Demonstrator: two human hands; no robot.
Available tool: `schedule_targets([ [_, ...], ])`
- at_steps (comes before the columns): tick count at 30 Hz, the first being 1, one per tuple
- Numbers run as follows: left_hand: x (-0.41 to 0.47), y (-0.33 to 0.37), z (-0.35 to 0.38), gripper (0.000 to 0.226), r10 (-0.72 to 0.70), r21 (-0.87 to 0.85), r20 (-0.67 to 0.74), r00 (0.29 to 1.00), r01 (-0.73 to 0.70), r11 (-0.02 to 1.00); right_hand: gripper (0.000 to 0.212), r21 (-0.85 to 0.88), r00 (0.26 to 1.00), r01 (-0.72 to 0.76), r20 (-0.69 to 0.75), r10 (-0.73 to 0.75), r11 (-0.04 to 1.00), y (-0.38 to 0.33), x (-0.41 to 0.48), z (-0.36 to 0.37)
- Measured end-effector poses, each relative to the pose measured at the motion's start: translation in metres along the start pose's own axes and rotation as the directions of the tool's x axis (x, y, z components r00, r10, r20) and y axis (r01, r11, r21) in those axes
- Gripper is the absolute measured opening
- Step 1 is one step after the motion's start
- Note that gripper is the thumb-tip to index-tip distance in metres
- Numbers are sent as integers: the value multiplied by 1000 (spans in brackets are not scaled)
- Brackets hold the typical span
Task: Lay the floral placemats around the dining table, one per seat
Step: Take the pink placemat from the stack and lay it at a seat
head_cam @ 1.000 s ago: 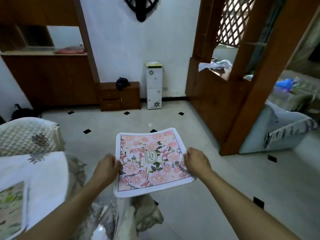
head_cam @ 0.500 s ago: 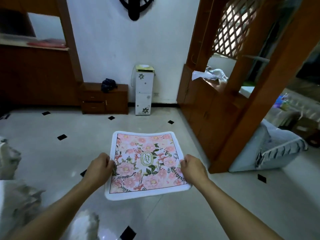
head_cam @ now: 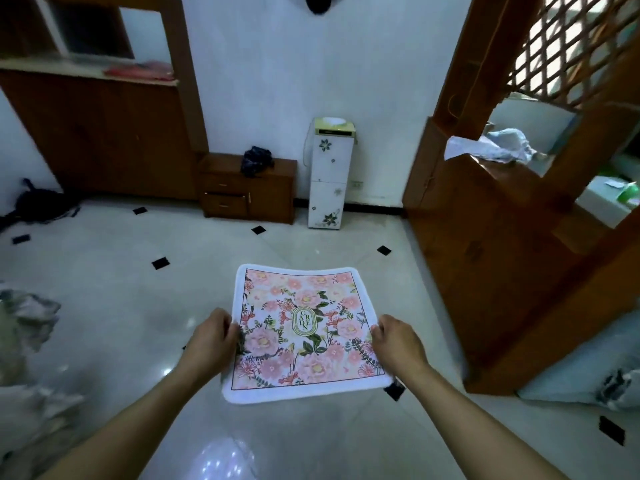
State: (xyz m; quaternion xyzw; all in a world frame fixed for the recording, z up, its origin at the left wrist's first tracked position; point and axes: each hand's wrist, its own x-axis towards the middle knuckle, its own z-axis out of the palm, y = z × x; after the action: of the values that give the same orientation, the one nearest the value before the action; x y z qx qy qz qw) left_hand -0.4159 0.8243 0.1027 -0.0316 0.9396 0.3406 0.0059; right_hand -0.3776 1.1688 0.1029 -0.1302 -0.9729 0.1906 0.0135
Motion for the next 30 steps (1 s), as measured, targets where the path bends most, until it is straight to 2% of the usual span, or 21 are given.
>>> schedule_targets([
  [6, 53, 22, -3, 20, -155, 34, -145, 977, 162, 986, 25, 94, 981, 168, 85, -176, 981, -24, 136, 6],
  [11, 88, 11, -29, 21, -309, -12, -251, 917, 316, 949, 29, 128, 932, 305, 162, -323, 944, -90, 226, 30],
  [15, 133, -25, -52, 20, -388, -53, -327, 862, 393, 918, 31, 124, 877, 421, 199, -438, 899, -164, 290, 67],
  [20, 231, -83, -80, 19, -417, -89, -350, 839, 413, 906, 26, 93, 855, 474, 186, -483, 876, -251, 374, 102],
  [30, 423, -148, -159, 17, -447, -132, -359, 820, 429, 893, 22, 14, 852, 500, 171, -495, 866, -411, 533, 140],
])
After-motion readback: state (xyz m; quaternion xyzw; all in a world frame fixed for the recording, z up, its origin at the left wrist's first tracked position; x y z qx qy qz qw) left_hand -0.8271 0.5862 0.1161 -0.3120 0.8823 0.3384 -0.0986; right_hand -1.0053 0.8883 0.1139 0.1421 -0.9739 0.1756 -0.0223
